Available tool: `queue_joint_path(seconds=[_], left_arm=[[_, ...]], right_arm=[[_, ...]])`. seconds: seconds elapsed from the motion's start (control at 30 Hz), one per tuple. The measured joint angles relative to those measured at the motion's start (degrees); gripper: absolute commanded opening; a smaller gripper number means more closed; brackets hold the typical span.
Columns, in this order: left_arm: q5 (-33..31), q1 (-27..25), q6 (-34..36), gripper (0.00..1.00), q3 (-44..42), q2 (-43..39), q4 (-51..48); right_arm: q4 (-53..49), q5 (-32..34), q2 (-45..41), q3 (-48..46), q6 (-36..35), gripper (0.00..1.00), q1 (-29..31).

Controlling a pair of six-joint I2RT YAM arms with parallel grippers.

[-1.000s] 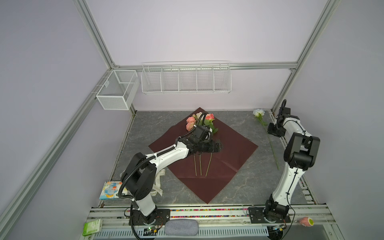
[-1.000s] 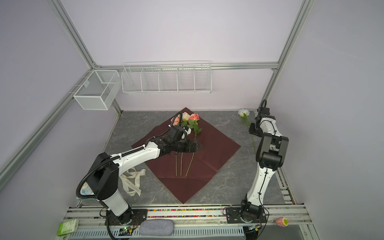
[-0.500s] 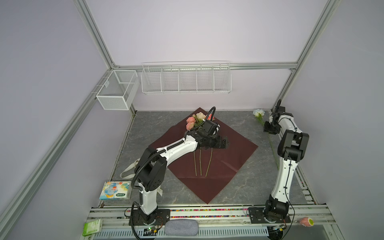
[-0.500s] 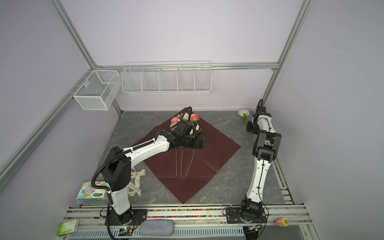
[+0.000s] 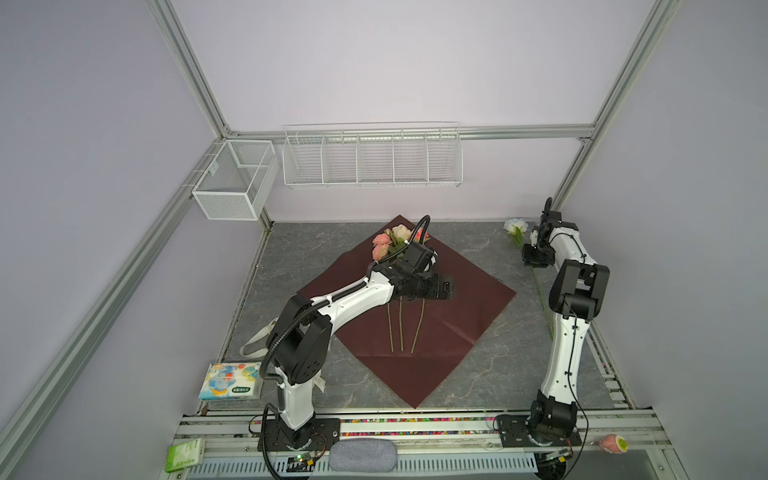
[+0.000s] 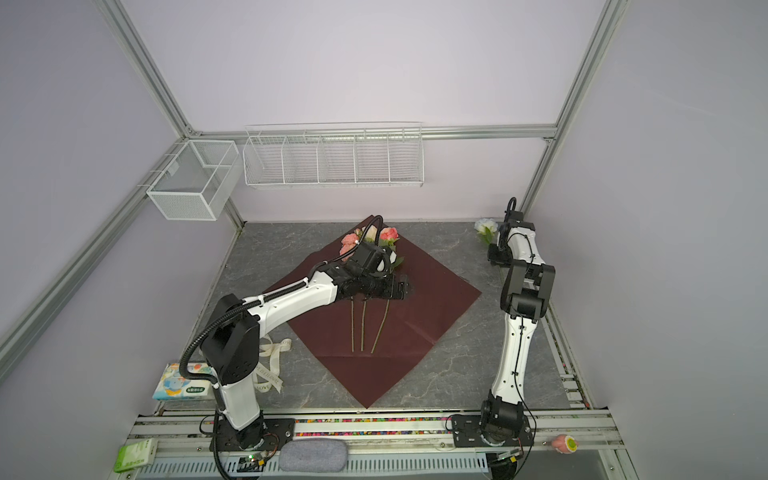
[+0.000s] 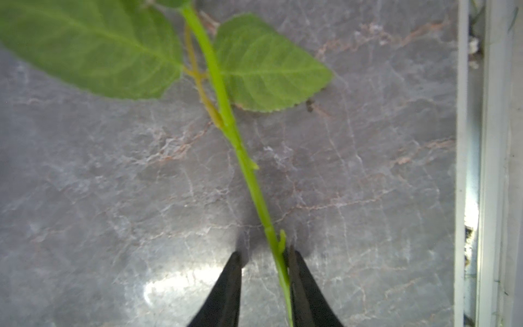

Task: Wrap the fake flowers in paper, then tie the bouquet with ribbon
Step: 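Grasp the white flower with the right gripper while the left gripper reaches the flower heads, then lift the white flower and carry it onto the paper beside the roses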

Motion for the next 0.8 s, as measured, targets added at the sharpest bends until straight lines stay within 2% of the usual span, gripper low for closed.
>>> queue_joint_path(seconds=[0.1, 0.33, 0.8], left_arm=[[-0.42, 0.00, 0.00, 0.99, -1.81, -1.70, 0.02], [-1.25, 0.07, -0.02, 0.99, -7.19, -6.75, 1.05], [-2.32, 2.56, -0.92, 0.99, -20.09, -18.47, 2.67]], right_arm=[[1.62, 0.50, -1.84, -3.48, -0.35, 0.15, 0.00], [3.52, -0.31, -9.29, -15.93, -0.66, 0.07, 0.50], [3.98, -4.37, -21.29, -33.88, 2.29, 0.07, 1.79]])
